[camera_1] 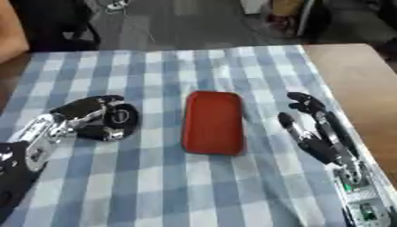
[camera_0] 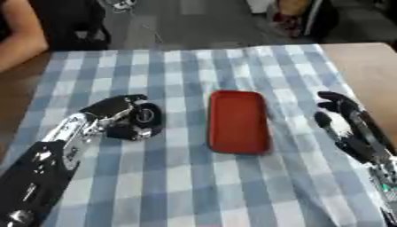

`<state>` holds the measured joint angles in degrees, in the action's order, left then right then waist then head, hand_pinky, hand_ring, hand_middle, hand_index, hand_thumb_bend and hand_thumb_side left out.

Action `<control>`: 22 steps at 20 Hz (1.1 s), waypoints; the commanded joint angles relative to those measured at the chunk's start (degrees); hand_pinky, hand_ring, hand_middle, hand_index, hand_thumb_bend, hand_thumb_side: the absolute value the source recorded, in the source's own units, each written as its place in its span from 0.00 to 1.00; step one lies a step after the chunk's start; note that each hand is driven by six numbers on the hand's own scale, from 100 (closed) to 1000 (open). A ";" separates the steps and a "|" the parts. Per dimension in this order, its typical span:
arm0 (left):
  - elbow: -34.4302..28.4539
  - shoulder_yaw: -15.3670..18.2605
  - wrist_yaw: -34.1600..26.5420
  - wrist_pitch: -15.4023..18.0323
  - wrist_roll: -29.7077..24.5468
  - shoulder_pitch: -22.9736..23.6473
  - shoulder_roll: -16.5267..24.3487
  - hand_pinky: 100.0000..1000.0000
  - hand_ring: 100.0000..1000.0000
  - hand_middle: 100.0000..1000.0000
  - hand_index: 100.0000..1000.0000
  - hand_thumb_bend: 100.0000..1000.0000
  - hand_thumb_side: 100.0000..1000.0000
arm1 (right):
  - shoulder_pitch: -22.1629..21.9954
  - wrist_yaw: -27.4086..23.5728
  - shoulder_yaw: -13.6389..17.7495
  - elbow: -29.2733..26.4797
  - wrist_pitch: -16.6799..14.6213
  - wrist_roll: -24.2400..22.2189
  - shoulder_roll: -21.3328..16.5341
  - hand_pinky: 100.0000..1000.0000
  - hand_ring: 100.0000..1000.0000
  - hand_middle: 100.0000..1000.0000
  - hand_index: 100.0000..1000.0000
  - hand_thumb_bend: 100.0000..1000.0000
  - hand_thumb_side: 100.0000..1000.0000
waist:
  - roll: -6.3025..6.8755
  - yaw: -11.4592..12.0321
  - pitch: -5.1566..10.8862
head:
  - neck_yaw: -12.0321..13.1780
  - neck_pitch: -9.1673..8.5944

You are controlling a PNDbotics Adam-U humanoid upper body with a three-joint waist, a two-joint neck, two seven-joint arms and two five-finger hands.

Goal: Pick up objects on the table and place them in the box.

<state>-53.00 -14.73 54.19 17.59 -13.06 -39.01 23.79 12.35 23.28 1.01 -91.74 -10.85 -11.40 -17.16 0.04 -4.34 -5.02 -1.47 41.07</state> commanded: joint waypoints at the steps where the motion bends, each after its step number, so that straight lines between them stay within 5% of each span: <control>1: 0.33 0.40 -0.06 0.00 -0.74 -1.12 0.28 1.00 0.99 1.00 0.63 1.00 0.96 | 0.50 -0.40 0.10 -0.78 -0.04 -0.19 -0.66 0.89 0.82 0.89 0.90 0.41 0.84 | -0.04 -0.10 0.47 | 0.46 -0.15; 14: 1.70 -0.34 2.90 -0.91 -5.45 -1.94 0.13 1.00 0.98 1.00 0.64 1.00 0.95 | 0.49 -0.42 0.10 -0.80 -0.07 -0.28 -0.68 0.89 0.82 0.89 0.90 0.40 0.84 | 0.06 -0.25 0.52 | 0.58 0.11; 22: 1.30 -1.05 5.56 -0.93 -9.72 -3.22 0.96 0.97 0.94 0.90 0.61 1.00 0.92 | 0.50 -0.34 0.09 -0.77 -0.06 -0.29 -0.81 0.89 0.82 0.89 0.90 0.40 0.84 | 0.21 -0.27 0.61 | 0.65 0.23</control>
<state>-52.07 -15.22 58.70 16.69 -21.84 -42.06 23.39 12.35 23.06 1.01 -91.74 -10.78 -11.51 -17.16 0.26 -4.55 -4.94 -1.43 41.09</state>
